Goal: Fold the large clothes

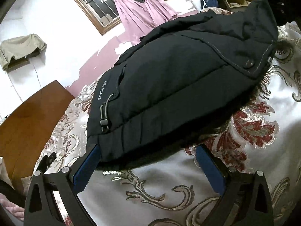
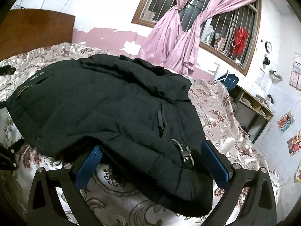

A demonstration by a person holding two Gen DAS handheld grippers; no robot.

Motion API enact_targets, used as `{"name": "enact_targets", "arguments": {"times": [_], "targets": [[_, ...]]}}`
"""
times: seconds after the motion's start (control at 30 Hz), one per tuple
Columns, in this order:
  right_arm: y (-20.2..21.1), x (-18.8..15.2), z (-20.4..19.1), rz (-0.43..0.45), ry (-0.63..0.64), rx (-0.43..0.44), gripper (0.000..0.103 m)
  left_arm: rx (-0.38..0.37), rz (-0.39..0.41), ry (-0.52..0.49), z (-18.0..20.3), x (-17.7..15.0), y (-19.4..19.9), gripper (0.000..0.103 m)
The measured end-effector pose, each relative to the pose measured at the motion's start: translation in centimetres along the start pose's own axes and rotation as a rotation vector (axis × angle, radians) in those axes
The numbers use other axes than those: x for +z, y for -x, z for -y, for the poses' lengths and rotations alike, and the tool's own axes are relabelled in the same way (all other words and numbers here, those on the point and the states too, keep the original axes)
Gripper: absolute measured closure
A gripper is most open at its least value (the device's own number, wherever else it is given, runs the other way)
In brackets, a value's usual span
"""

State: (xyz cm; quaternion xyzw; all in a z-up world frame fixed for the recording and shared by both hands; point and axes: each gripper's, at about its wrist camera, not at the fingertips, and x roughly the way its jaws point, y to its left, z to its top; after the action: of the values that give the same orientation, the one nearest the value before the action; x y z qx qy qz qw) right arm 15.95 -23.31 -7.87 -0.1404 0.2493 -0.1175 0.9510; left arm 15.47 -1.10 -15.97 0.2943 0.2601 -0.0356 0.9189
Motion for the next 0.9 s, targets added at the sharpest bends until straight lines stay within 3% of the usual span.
{"name": "enact_targets", "arguments": {"times": [0.1,0.2,0.33,0.53,0.77,0.9], "targets": [[-0.4,0.5,0.2,-0.010,0.015,0.011,0.002,0.013,0.015,-0.018,0.0,0.0,-0.4,0.001],[-0.1,0.7,-0.1,-0.016,0.035,0.014,0.002,0.087,0.020,-0.054,0.6,-0.1,-1.1,0.000],[0.5,0.7,-1.0,-0.030,0.055,0.009,0.002,0.078,0.006,-0.031,0.2,0.0,-1.6,0.000],[-0.8,-0.8,-1.9,-0.126,0.141,-0.044,0.002,0.162,-0.007,-0.026,-0.2,0.1,-2.2,0.000],[-2.0,-1.7,-2.3,-0.208,0.171,-0.083,0.002,0.186,0.003,-0.010,-0.7,0.3,-2.7,0.001],[-1.4,-2.1,-2.8,-0.161,0.174,-0.121,0.002,0.246,0.056,-0.052,-0.1,0.3,-2.1,0.003]]}}
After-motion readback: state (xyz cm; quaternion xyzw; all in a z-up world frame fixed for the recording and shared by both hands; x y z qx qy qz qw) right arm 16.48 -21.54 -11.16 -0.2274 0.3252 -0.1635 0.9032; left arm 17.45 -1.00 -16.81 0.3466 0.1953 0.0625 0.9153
